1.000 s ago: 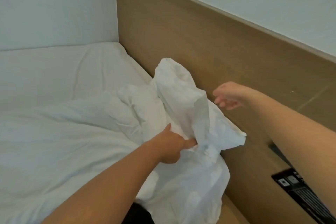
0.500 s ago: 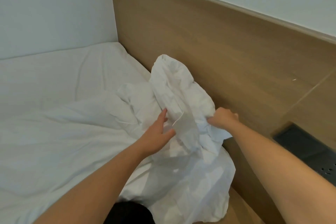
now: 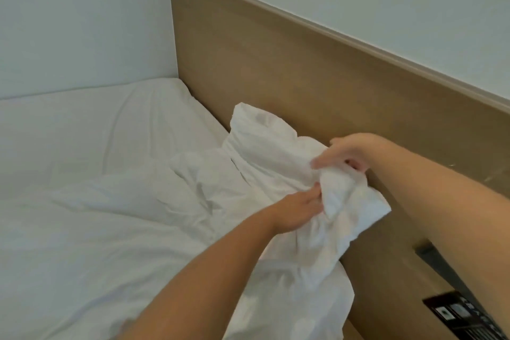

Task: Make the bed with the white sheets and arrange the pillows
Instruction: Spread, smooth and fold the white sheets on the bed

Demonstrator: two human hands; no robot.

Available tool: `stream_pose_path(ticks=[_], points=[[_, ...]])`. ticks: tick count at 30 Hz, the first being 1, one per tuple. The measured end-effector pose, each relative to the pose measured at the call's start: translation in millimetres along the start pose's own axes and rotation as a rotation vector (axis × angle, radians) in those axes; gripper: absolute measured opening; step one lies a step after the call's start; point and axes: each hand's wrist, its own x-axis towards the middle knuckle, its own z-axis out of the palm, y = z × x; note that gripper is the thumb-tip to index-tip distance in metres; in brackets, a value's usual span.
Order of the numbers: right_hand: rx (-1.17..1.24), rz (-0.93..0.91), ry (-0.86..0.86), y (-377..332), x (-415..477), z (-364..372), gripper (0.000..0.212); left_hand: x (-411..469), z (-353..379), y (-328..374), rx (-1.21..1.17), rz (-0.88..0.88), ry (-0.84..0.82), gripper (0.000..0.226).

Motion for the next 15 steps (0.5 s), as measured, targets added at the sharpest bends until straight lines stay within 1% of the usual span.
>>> stream_pose_path(ticks=[1,2,3,4,5,6,7,8,9,11,12,13,15], points=[[-0.177,0.045,0.091,1.9,13.7,14.5,0.079,-2.2,-1.5,-16.1,0.123,-0.033,0.055,0.044],[-0.301,0.049,0.187,1.2,25.9,31.0,0.071,-10.5,-9.0,-31.0,0.269,-0.070,0.162,0.040],[-0.373,0.030,0.276,0.0,37.2,46.0,0.066,-19.5,-20.2,-48.5,0.396,-0.101,0.278,0.037],[-0.401,0.005,0.358,-1.9,43.3,58.8,0.065,-31.7,-32.7,-66.0,0.481,-0.107,0.391,0.036],[-0.406,-0.040,0.455,-4.5,49.1,68.7,0.069,-45.0,-44.1,-83.3,0.564,-0.084,0.496,0.037],[-0.416,-0.100,0.560,-9.2,52.5,78.1,0.076,-59.6,-53.8,-99.8,0.652,-0.077,0.560,0.041],[-0.456,-0.188,0.671,-15.8,56.1,88.8,0.081,-75.9,-60.9,-114.4,0.714,-0.097,0.591,0.044],[-0.513,-0.315,0.753,-24.4,58.6,102.5,0.083,-93.7,-65.3,-126.0,0.727,-0.149,0.586,0.050],[-0.560,-0.478,0.767,-33.2,58.4,120.0,0.081,-113.5,-67.9,-137.2,0.727,-0.212,0.552,0.062],[-0.694,-0.769,0.608,-45.3,57.6,161.6,0.075,-158.5,-70.2,-161.1,0.786,-0.346,0.405,0.083],[-0.780,-0.868,0.517,-48.1,57.8,181.8,0.073,-182.0,-69.8,-173.0,0.849,-0.405,0.315,0.090],[-0.850,-0.927,0.445,-49.6,57.8,200.5,0.072,-204.5,-69.5,-182.8,0.887,-0.458,0.235,0.095],[-0.851,-0.972,0.349,-50.9,56.3,228.5,0.081,-240.4,-69.2,-192.1,0.907,-0.537,0.163,0.101]])
